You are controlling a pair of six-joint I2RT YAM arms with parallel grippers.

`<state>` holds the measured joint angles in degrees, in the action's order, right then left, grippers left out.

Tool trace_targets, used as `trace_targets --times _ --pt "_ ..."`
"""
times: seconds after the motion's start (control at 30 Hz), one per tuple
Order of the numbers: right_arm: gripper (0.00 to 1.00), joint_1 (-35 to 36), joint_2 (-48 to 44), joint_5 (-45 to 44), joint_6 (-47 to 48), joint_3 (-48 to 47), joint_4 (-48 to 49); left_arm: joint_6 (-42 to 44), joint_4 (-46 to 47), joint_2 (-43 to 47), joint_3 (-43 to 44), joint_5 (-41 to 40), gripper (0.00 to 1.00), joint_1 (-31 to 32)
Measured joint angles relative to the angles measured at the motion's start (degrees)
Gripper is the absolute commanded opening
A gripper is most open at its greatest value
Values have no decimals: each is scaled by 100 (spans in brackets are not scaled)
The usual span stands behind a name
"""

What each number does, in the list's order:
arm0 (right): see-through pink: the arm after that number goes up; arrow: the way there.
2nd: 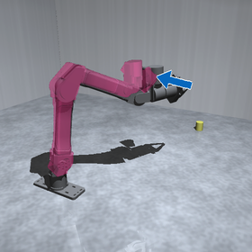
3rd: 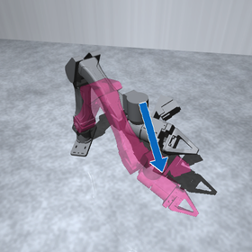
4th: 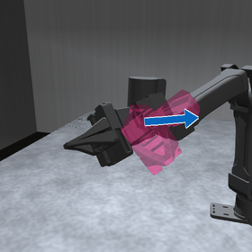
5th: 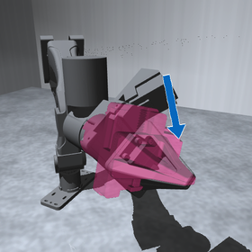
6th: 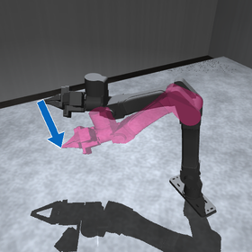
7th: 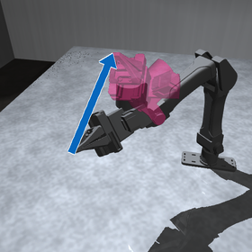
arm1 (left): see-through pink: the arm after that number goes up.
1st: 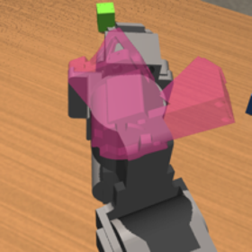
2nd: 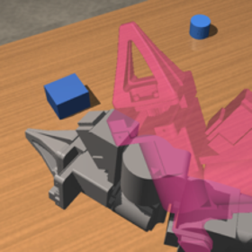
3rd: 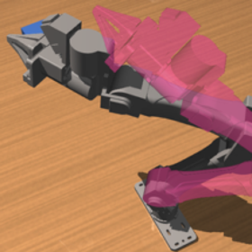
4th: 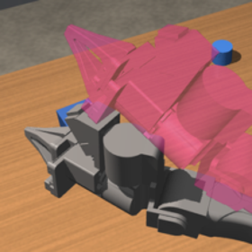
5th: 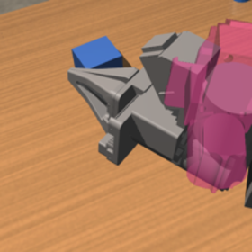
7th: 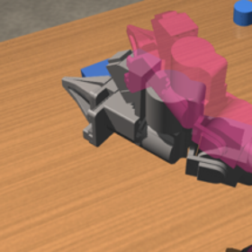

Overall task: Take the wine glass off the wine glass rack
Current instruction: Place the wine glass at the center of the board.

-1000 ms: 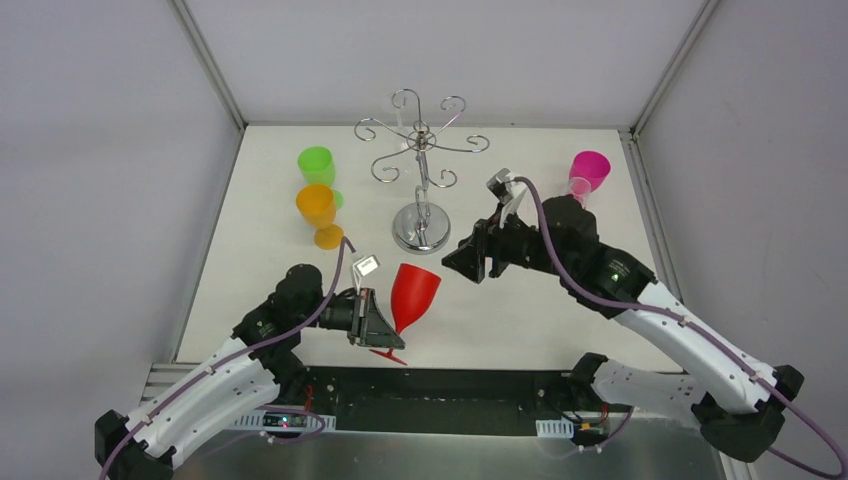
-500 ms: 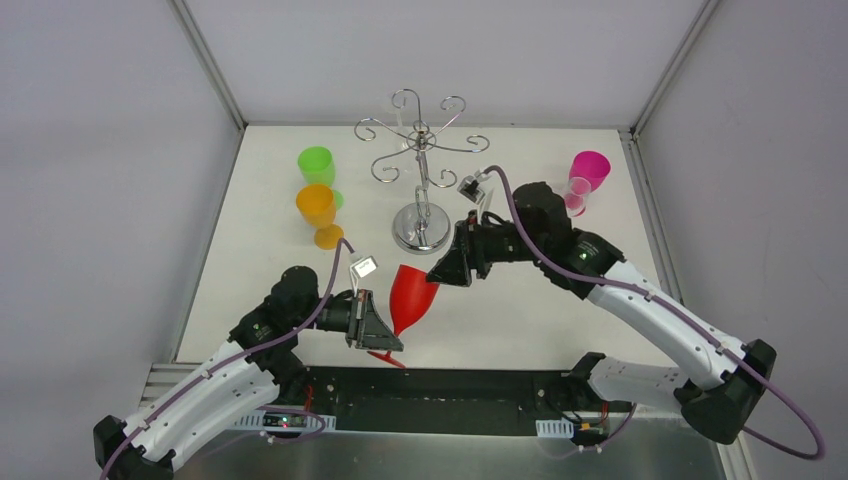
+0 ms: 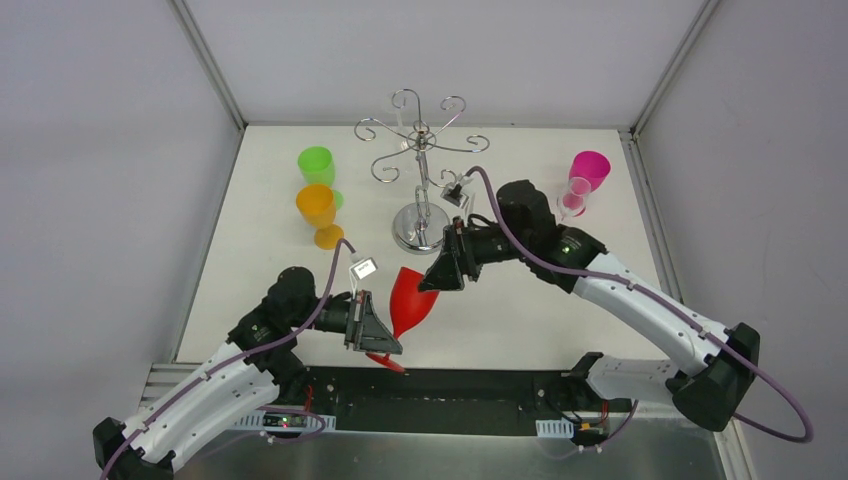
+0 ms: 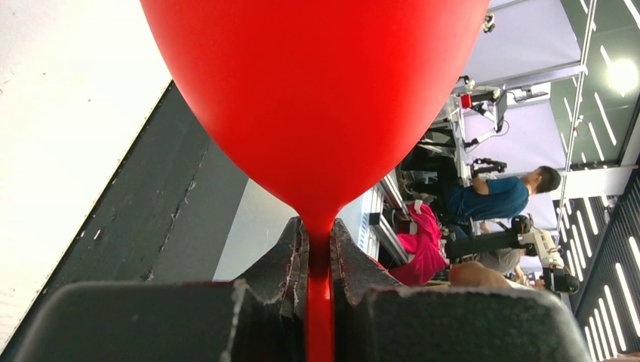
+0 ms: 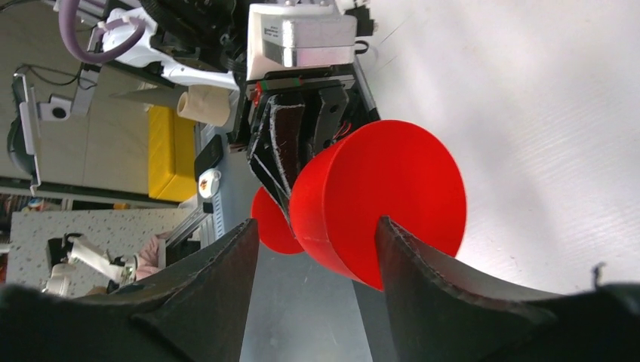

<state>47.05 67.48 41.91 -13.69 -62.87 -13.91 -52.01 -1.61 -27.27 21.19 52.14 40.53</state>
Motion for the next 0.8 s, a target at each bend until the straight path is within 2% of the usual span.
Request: trace_targets --times 0.1,0.33,0.67,0.8 --pt "59 92 85 170 2 -50 2 22 42 17 0 37 0 0" --pt "45 225 264 575 -24 -155 94 46 90 109 0 181 0 2" --pt "35 260 315 1222 -203 -155 396 48 101 415 0 332 0 4" --pt "25 260 317 1351 -243 -155 452 63 149 417 0 356 0 4"
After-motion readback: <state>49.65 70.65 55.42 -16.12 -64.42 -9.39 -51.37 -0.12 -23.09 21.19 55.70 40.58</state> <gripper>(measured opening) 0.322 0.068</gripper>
